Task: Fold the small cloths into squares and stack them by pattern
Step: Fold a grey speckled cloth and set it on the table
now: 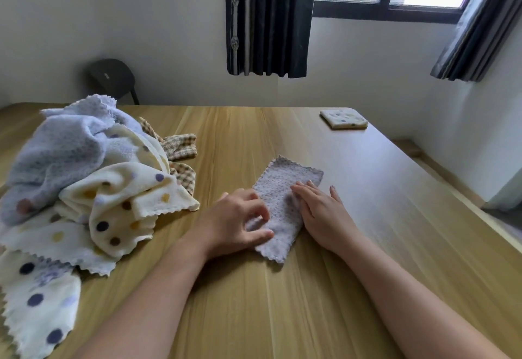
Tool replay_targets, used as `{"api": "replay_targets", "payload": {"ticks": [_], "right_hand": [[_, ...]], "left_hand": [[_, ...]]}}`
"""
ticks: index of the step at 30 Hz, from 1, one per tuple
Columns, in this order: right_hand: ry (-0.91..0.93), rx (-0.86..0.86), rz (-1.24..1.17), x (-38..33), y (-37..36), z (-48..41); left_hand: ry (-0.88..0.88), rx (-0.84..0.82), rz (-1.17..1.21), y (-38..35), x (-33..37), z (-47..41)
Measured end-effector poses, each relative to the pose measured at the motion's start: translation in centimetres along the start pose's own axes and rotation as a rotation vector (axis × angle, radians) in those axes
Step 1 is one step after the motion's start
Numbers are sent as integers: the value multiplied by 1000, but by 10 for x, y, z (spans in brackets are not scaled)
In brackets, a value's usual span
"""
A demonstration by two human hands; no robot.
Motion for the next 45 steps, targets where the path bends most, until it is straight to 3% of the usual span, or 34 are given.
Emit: {"api": "replay_targets", "payload": {"ticks": [6, 11, 16, 22, 26, 29, 35, 40, 45], "right_hand": [[224, 45, -106, -18, 8, 11], [369, 115, -249, -33, 12, 16], [187, 77, -395, -14, 14, 11], [105, 87, -655, 4, 18, 6], [108, 56, -737, 4, 16, 6], [110, 26, -786, 2, 17, 6], [229, -16, -723, -11, 19, 14], [232, 6, -798, -13, 24, 14], [233, 6, -837, -14, 24, 14]], "left_hand": [[120, 222, 13, 12, -8, 6], [143, 227, 103, 15, -9, 6], [271, 232, 186, 24, -26, 19], [159, 145, 118, 18, -20, 17], [83, 180, 80, 16, -14, 11], [40, 255, 184, 19, -7, 9], [132, 293, 370, 22, -4, 11], [65, 95, 208, 10, 1, 7], [69, 157, 150, 10, -2, 6]]}}
Point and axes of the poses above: each hand's wrist, its own z-axis away from the middle knuckle, its own y-axis out of the back of the hand, x = y × z, the point moved 8 cm from there along -z, towards the middle knuckle, and after that the axes turned 9 degrees about -y, right-handed, at the moved point
